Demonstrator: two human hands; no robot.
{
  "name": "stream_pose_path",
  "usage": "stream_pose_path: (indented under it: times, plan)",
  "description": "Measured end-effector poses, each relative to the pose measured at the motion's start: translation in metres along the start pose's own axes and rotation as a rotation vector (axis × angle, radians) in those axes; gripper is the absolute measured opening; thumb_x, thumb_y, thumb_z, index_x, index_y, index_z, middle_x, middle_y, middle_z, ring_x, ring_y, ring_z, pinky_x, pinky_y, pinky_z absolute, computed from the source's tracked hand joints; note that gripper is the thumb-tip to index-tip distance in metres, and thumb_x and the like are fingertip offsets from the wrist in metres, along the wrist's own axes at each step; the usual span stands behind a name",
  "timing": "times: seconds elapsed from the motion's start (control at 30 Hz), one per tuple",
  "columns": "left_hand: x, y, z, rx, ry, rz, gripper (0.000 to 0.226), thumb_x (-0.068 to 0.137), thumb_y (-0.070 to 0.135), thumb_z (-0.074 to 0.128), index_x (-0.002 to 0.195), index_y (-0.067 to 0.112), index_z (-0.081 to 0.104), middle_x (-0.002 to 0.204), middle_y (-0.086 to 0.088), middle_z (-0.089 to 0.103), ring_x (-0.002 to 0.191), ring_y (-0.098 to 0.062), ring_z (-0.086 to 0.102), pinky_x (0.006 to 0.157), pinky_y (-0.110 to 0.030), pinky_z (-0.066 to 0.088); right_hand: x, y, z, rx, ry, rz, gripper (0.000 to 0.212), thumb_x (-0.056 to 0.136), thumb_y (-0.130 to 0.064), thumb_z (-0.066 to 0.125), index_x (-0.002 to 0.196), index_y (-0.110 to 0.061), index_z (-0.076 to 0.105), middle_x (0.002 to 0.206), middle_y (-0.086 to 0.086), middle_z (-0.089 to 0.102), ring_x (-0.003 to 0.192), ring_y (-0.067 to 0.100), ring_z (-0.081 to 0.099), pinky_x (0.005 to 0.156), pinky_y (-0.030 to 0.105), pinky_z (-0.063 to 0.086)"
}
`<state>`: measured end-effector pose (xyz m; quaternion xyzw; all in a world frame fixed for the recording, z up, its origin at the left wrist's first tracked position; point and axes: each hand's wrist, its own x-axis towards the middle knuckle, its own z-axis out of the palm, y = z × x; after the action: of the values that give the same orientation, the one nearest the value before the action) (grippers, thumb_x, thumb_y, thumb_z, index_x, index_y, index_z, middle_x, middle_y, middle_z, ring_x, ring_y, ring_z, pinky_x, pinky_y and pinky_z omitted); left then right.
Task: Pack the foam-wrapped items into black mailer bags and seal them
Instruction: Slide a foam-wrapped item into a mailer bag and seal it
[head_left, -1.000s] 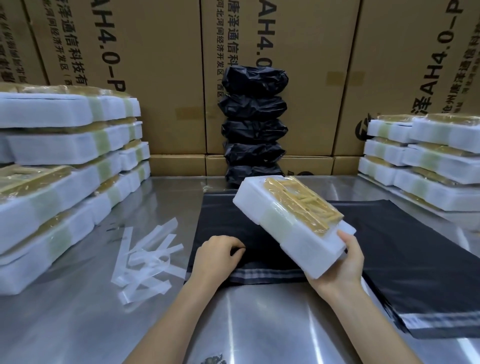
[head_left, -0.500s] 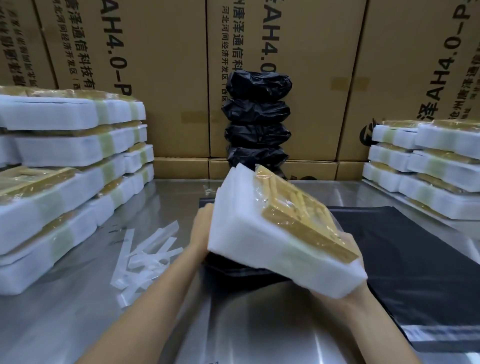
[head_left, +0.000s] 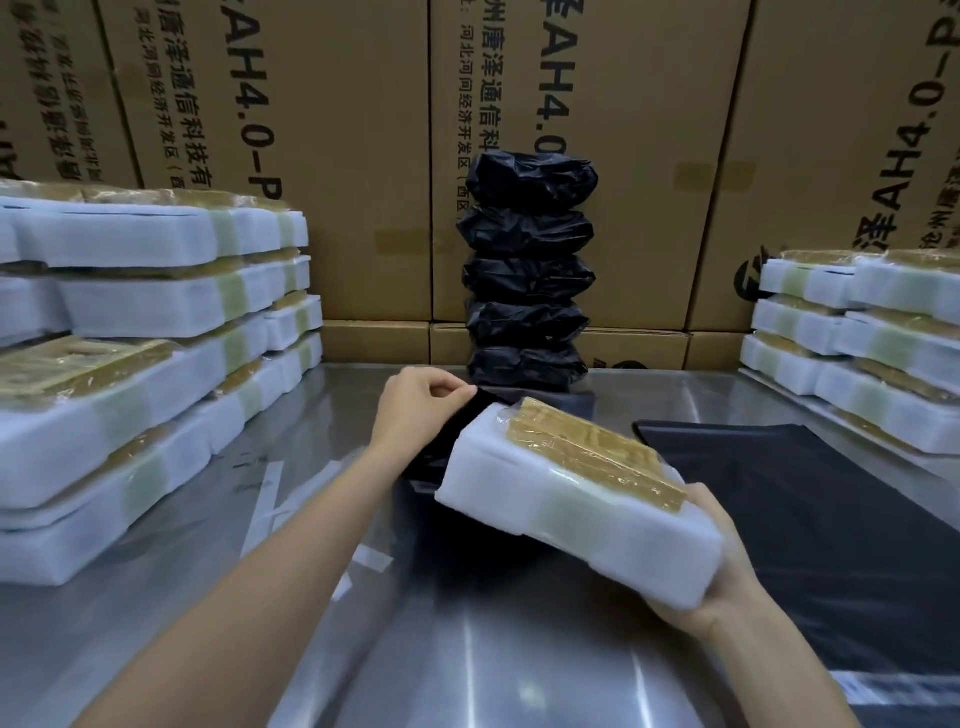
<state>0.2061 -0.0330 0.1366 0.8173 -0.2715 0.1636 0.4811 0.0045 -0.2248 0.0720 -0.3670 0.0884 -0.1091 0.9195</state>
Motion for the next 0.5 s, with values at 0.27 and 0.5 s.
stream_pose_path:
  times: [0.27,0.5]
  plan:
    - [-0.012,0.002,0.007,0.123,-0.078,0.079,0.011,0.083,0.033,0.07,0.081,0.024,0.077,0.074,0.012,0.071,0.073,0.001,0.063,0.071,-0.025,0.051,-0.004,-0.004,0.006,-0.023,0.036,0.058,0.026,0.077,-0.027,0.054,0.066,-0.019,0.075,0.068,0.005,0.068,0.058,0.024,0.068,0.053,0.038,0.055]
    - [-0.002,0.006,0.004,0.225,-0.138,0.088,0.01,0.084,0.032,0.07,0.082,0.024,0.076,0.076,0.01,0.071,0.072,0.0,0.061,0.062,-0.017,0.047,-0.006,-0.004,0.01,-0.174,0.083,0.257,0.035,0.078,-0.032,0.055,0.055,-0.011,0.07,0.057,0.008,0.062,0.049,0.027,0.063,0.049,0.033,0.052]
